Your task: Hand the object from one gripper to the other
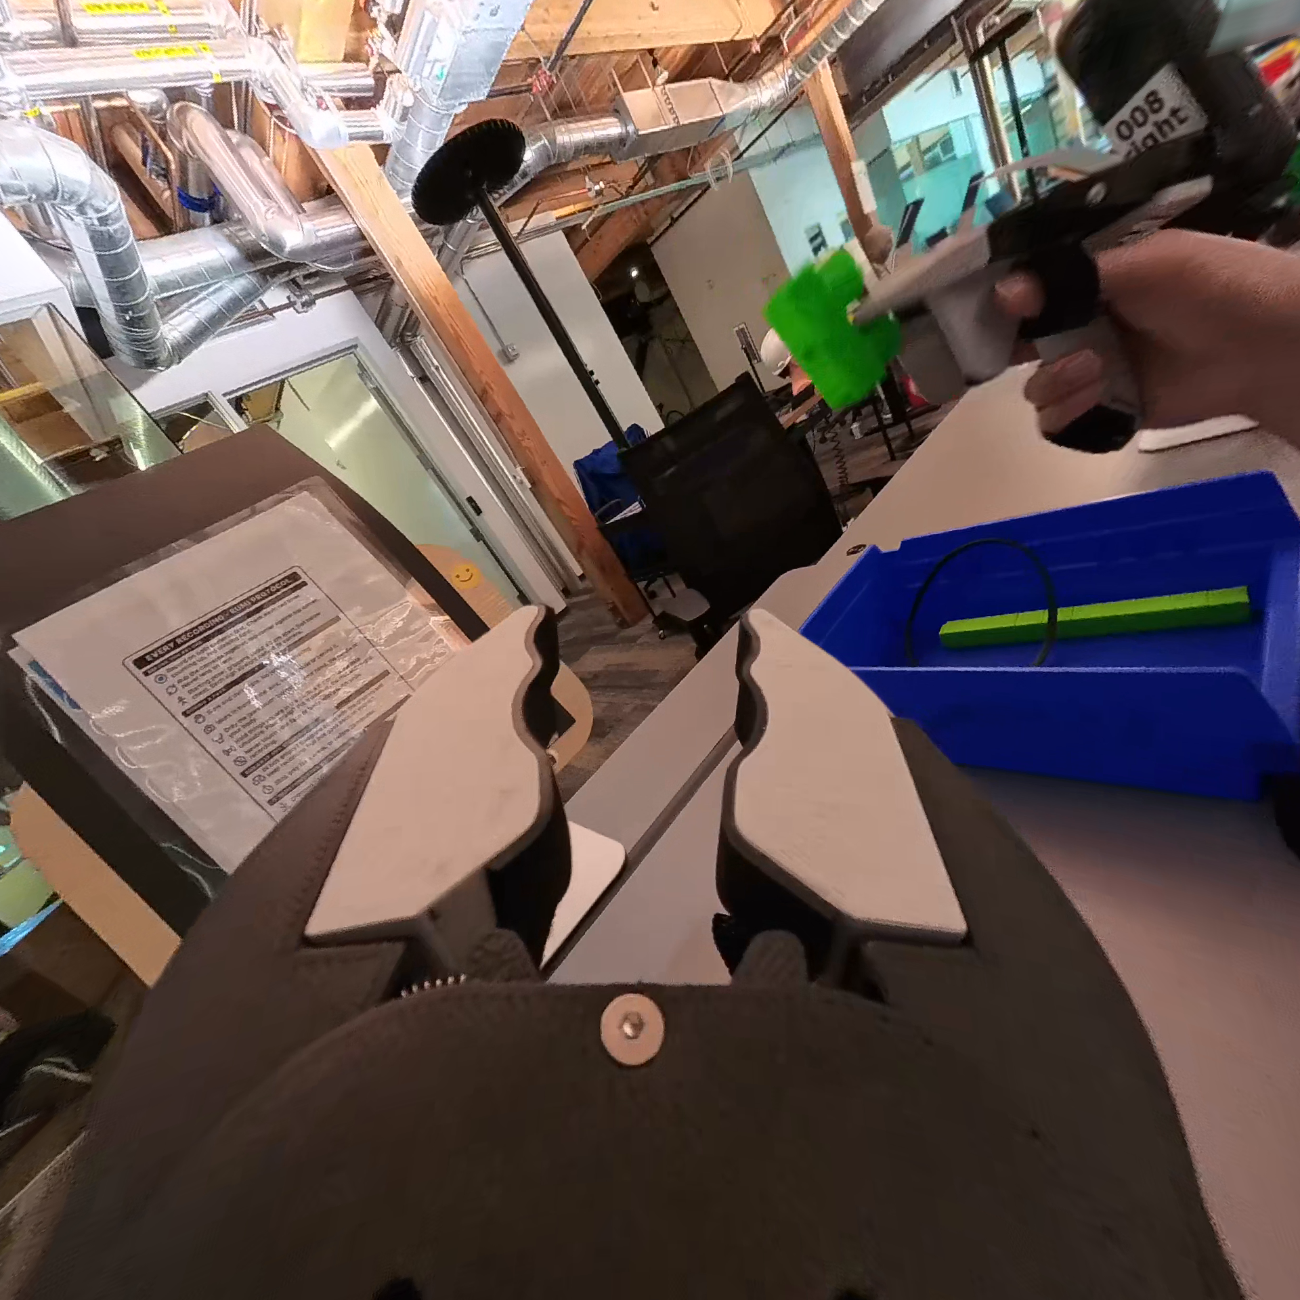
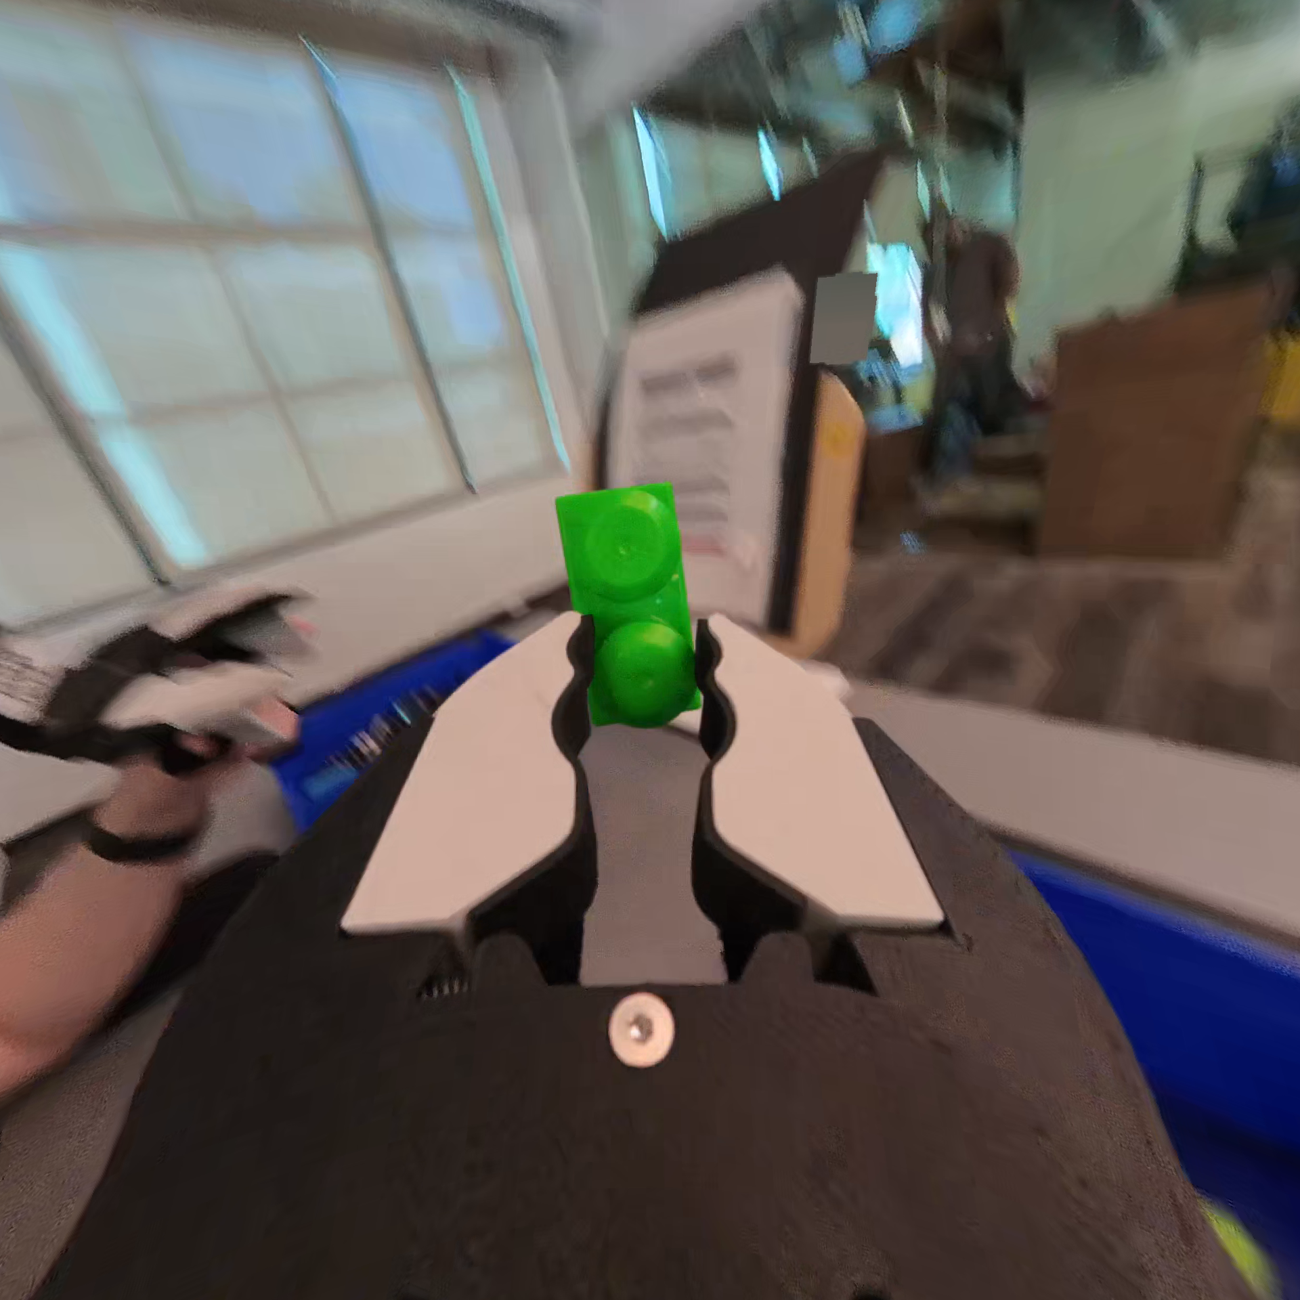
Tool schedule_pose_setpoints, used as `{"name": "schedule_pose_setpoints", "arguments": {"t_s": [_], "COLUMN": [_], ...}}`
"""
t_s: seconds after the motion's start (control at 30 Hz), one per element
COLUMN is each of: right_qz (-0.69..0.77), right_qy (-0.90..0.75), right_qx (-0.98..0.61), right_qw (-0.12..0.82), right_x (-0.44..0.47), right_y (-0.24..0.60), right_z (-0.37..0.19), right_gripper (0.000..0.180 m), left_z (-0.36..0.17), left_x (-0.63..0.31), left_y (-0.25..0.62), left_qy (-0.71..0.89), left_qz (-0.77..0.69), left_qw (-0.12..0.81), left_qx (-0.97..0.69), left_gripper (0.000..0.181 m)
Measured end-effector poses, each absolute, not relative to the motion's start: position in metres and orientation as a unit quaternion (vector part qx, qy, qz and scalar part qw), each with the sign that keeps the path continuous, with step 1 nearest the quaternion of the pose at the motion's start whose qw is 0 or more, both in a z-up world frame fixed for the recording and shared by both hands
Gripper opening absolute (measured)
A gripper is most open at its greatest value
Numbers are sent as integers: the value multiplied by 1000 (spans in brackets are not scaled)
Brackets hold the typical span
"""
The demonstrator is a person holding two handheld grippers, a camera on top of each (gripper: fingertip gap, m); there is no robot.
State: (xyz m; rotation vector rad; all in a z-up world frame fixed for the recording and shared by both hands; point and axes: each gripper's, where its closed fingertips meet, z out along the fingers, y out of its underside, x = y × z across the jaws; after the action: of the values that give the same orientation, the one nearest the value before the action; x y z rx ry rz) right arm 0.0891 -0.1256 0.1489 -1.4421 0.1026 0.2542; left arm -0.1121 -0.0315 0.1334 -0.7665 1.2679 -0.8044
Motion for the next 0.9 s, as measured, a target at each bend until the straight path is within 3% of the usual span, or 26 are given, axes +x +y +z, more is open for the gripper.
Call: {"name": "schedule_pose_setpoints", "arguments": {"t_s": [0.23,0.27,0.3,0.5,0.77,0.9], "right_qz": [54,53,47,8,12,-2], "right_qy": [206,224,236,262,216,191], "right_qx": [-870,-881,-892,-933,-944,-924], "right_qw": [444,414,383,249,248,332], "right_x": [177,183,189,203,190,180], "right_y": [-152,-153,-154,-155,-153,-148], "right_z": [-13,-30,-47,-118,-108,-52], "right_gripper": [28,27,2,3,3,3], "left_z": [122,118,115,107,114,130], "left_x": [-104,-103,-101,-96,-105,-147], "left_y": [-31,-30,-30,-31,-16,55], "left_qy": [584,589,594,608,607,573], "left_qz": [-335,-330,-325,-312,-277,-155], "left_qw": [652,649,646,637,652,678], "left_qx": [-349,-352,-354,-357,-360,-432], "left_gripper": [48,48,48,47,46,43]}}
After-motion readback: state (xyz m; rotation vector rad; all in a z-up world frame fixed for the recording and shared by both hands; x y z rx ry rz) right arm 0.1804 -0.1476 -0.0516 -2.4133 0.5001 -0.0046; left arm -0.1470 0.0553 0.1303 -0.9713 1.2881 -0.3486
